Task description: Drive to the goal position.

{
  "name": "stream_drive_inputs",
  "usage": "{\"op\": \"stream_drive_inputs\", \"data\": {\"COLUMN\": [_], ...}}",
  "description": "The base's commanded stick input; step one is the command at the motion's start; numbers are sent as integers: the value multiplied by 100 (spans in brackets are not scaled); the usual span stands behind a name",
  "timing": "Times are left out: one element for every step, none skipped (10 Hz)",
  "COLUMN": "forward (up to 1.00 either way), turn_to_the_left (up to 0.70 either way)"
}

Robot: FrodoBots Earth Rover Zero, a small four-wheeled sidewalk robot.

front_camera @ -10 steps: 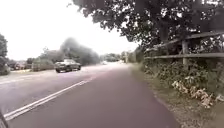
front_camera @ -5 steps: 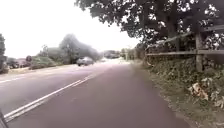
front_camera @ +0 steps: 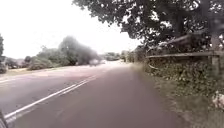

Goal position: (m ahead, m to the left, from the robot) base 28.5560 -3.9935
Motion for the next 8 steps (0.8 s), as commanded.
{"op": "stream_drive_inputs", "data": {"forward": [100,100,100,100,100,100,100,100], "turn_to_the_left": [0,0,-16,-29,-39,-40,-40,-40]}}
